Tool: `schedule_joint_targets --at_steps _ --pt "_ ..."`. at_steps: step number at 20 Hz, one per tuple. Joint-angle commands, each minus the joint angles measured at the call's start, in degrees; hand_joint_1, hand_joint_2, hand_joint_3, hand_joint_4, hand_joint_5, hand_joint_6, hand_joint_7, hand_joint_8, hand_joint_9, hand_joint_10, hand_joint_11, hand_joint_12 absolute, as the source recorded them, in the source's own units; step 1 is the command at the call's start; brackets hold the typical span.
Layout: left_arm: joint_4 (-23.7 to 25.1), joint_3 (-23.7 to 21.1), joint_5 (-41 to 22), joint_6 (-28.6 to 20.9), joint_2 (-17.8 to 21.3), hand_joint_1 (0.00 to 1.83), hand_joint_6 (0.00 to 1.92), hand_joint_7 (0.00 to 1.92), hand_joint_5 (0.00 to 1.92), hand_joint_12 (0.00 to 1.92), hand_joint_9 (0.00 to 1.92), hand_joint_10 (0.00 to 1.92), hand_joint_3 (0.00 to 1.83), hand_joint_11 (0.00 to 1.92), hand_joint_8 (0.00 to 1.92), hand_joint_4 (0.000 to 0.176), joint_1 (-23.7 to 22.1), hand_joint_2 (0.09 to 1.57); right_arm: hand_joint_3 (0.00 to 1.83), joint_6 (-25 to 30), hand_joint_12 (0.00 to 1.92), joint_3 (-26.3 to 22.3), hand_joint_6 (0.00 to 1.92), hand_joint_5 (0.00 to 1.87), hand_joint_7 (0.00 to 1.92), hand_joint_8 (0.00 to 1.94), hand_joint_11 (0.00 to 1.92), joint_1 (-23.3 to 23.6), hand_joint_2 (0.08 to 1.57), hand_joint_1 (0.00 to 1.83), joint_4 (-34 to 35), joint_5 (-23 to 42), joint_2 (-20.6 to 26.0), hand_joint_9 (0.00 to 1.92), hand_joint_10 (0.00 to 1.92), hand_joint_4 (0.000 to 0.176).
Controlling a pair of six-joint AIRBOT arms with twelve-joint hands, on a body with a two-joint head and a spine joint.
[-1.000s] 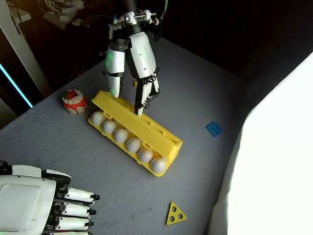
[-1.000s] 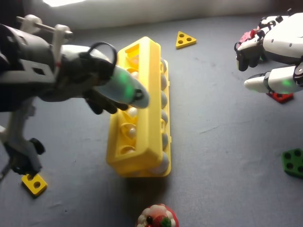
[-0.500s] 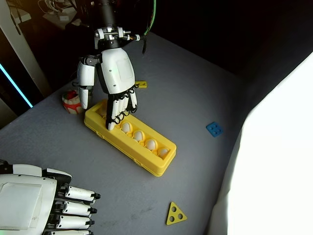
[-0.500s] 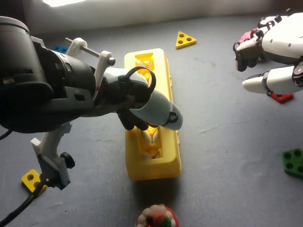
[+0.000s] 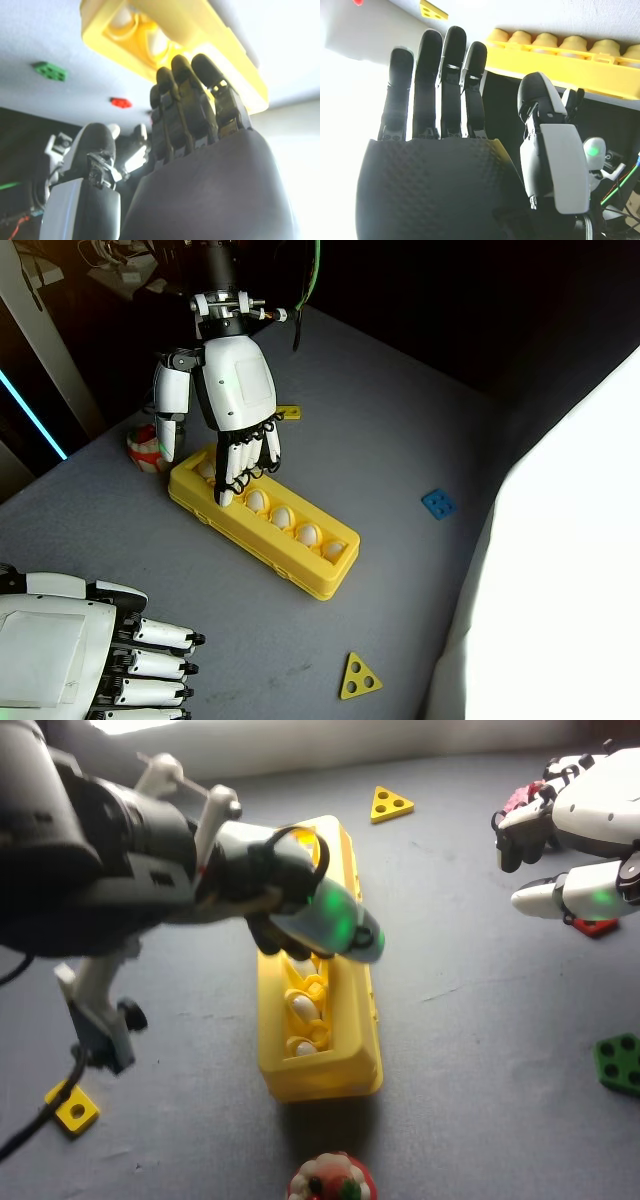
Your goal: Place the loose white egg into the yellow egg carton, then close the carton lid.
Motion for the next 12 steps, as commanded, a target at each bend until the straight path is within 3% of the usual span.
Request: schedule_joint_targets --at_steps 1,6,8,9,10,11,12 --pt "1.63 0.51 -2.16 1.04 0.55 0.39 0.00 0.52 0.43 1.36 0.45 0.11 0.00 0.00 0.00 0.000 -1.31 1.37 0.00 -0.09 1.92 -0.11 0.87 0.42 0.57 0.68 0.12 0.75 1.29 0.38 0.16 6.31 0.25 0.39 1.33 0.000" --pt "1.67 4.34 -1.12 10.87 2.85 0.40 0.01 0.54 0.44 1.36 0.47 0.11 0.00 0.00 0.01 0.000 -5.62 1.36 0.00 -0.09 1.92 -0.23 0.87 0.45 0.63 0.65 0.14 0.76 1.28 0.41 0.13 6.84 0.27 0.42 1.33 0.000" --pt "1.68 5.93 -0.81 14.80 3.55 0.44 0.01 0.55 0.45 1.37 0.48 0.11 0.00 0.00 0.02 0.000 -7.32 1.35 0.00 -0.09 1.92 -0.42 0.89 0.49 0.66 0.67 0.15 0.75 1.29 0.35 -0.99 8.15 0.32 0.43 1.34 0.000" --pt "1.69 6.49 -0.32 16.68 3.83 0.38 0.01 0.59 0.46 1.42 0.50 0.13 0.00 0.00 0.02 0.000 -8.21 1.36 0.00 -0.09 1.92 -0.62 0.96 0.52 0.65 0.80 0.18 0.74 1.29 0.28 -1.64 8.83 0.39 0.43 1.37 0.000" --pt "1.71 7.07 0.32 18.99 4.12 0.31 0.02 0.67 0.52 1.47 0.53 0.25 0.00 0.03 0.04 0.000 -9.13 1.36 0.00 -0.09 1.92 -0.96 1.06 0.60 0.68 0.95 0.23 0.68 1.29 0.24 -2.39 9.70 0.59 0.45 1.46 0.000" --pt "1.72 7.55 0.29 20.98 4.38 0.29 0.08 0.73 0.71 1.67 0.48 0.95 0.00 0.15 0.41 0.000 -9.88 1.36 0.00 -0.08 1.92 -1.54 1.22 0.74 0.74 1.31 0.42 0.46 1.28 0.21 -3.40 11.30 0.94 0.55 1.63 0.000" --pt "1.73 7.78 0.29 22.03 4.61 0.29 0.08 0.73 0.71 1.67 0.48 0.95 0.00 0.15 0.41 0.000 -10.31 1.36 0.00 -0.05 1.92 -2.15 1.22 0.74 0.74 1.31 0.42 0.28 1.28 0.21 -4.53 13.10 1.33 0.55 1.63 0.000"
